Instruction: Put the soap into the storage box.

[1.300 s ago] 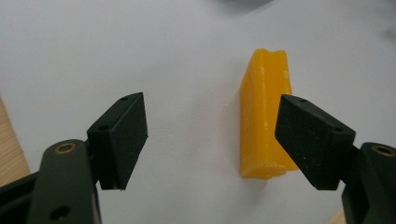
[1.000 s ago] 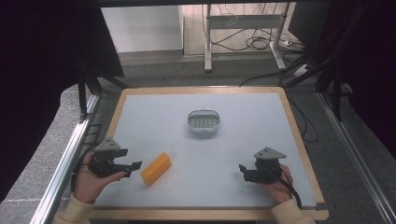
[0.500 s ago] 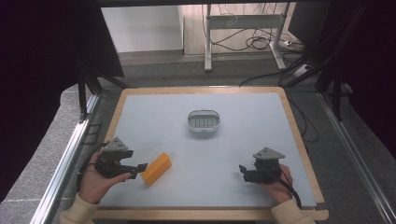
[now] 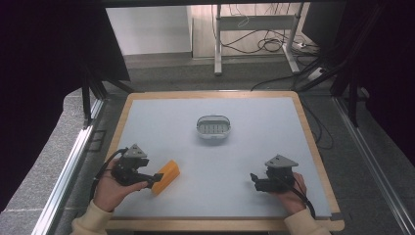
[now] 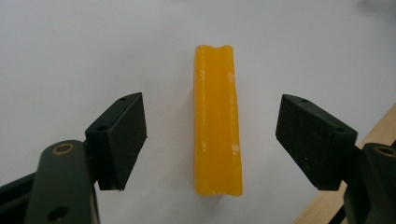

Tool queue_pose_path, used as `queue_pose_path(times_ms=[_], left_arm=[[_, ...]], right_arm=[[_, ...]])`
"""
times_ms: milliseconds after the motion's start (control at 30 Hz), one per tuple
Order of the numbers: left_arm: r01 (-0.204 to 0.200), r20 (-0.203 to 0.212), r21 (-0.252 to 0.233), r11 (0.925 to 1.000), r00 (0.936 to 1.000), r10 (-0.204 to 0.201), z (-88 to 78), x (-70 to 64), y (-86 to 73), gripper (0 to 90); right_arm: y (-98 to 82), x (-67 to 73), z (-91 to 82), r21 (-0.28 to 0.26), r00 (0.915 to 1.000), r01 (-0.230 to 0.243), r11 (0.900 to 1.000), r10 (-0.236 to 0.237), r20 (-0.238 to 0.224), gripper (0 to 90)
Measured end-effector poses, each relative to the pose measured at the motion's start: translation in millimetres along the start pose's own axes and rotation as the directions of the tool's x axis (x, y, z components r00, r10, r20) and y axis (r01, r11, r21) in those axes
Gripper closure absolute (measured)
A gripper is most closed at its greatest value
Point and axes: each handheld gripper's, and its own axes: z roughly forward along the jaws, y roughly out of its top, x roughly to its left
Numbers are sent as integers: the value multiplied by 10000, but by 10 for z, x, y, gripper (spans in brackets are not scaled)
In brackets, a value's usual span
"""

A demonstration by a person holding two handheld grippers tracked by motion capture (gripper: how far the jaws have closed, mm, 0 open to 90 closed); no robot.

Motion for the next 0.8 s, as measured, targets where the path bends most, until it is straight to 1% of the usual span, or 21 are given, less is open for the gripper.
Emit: queue_pose_path(times_ms=[133, 233, 300, 333, 367, 400, 467, 500, 533, 600, 700, 800], left_arm=[[-16, -63, 248, 9997, 10000, 18, 66, 11, 31, 241], [-6, -177, 288, 9996, 9998, 12, 107, 19, 39, 255], [6, -213, 523, 9986, 9998, 5, 153, 10, 55, 255], [6, -213, 523, 9986, 9998, 5, 153, 10, 55, 256], [-53, -180, 733, 9973, 9998, 67, 195, -3, 74, 256], [-53, -180, 733, 9973, 9998, 67, 195, -3, 74, 256], [-135, -162, 966, 9952, 9998, 151, 257, -25, 99, 256], [-202, -176, 1161, 9930, 9996, 224, 307, -43, 115, 256], [-202, -176, 1161, 9930, 9996, 224, 307, -43, 115, 258], [-335, -211, 1385, 9898, 9991, 368, 356, -59, 124, 272], [-267, -222, 1616, 9865, 9993, 307, 411, -55, 120, 277], [-165, -214, 1660, 9860, 9996, 203, 440, -46, 119, 279]], right_arm=[[-2, -8, 1, 19, 10000, 5, 10000, -5, 19, 126], [-2, -8, 4, 39, 10000, 6, 10000, -7, 31, 126], [-3, -6, 7, 59, 10000, 10, 10000, -10, 52, 125], [-3, -6, 7, 59, 10000, 10, 10000, -10, 52, 125], [-3, -6, 8, 72, 10000, 11, 10000, -11, 59, 125], [-3, -6, 8, 72, 10000, 11, 10000, -11, 59, 125], [-3, -6, 8, 81, 10000, 12, 10000, -13, 64, 125], [-3, -6, 7, 79, 10000, 9, 10000, -10, 73, 125], [-3, -7, 7, 79, 10000, 7, 10000, -8, 76, 125], [-4, -9, 5, 80, 10000, 14, 10000, -14, 87, 126], [-7, -17, 5, 123, 9999, -1, 9999, 0, 112, 126], [-8, -19, 11, 154, 9999, -20, 9999, 19, 116, 125]])
